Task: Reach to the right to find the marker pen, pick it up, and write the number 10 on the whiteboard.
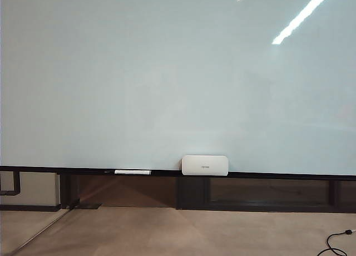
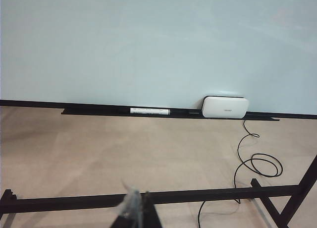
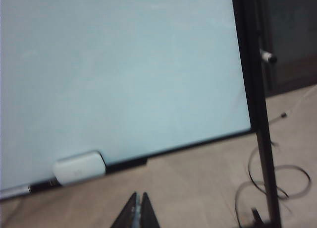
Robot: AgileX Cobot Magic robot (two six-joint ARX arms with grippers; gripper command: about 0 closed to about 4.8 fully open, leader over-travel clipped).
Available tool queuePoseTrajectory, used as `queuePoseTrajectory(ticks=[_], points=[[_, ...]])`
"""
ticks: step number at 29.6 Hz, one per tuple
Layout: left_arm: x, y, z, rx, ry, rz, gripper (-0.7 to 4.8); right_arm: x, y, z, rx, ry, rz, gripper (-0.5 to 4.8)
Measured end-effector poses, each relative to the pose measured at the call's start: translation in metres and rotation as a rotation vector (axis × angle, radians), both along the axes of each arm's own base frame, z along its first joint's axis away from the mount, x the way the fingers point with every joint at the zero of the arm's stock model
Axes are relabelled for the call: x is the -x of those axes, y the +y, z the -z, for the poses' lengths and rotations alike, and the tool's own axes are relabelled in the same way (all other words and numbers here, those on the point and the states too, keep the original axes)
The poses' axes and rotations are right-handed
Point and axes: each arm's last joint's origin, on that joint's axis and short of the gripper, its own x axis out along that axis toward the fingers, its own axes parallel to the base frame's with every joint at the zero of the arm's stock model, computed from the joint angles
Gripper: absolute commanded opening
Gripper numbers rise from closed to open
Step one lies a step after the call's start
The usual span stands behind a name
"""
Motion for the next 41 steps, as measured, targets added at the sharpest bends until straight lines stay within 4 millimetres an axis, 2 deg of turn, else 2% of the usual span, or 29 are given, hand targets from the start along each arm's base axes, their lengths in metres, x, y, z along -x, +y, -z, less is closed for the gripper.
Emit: queuePoseTrajectory(ticks=[4,11,15,22,25,29,33,38,41], points=[[0.000,0.000,0.000,0.000,-0.001,0.000,-0.06,0.002,0.001,-0.010,-0.033,-0.102,-0.027,-0.04],[0.000,-0.001,0.000,0.029,0.007,0.038,-0.06,0.000,0.002,0.000,0.012,0.003,-0.067,0.08],[0.001,-0.003,-0.005,0.060,-0.035,0.118,-0.06,0.000,0.003,-0.001,0.066,-0.008,-0.104,0.08],[0.004,-0.006,-0.019,0.143,-0.106,0.247,-0.06,0.004,0.003,-0.023,0.096,-0.085,-0.096,0.08],[0.002,-0.008,-0.023,0.162,-0.056,0.314,-0.06,0.004,0.003,-0.028,0.097,-0.074,-0.096,0.08],[-0.009,-0.008,-0.044,0.167,-0.057,0.321,-0.06,0.000,0.003,-0.036,0.097,-0.065,-0.097,0.08],[-0.030,-0.013,-0.070,0.166,-0.008,0.375,-0.06,-0.002,0.003,-0.046,0.097,-0.060,-0.097,0.08],[-0.060,-0.036,-0.101,0.111,0.039,0.533,-0.06,-0.003,0.003,-0.072,0.118,-0.087,-0.069,0.08],[-0.074,-0.052,-0.123,0.055,0.040,0.562,-0.06,-0.007,0.002,-0.090,0.154,-0.079,-0.028,0.09]])
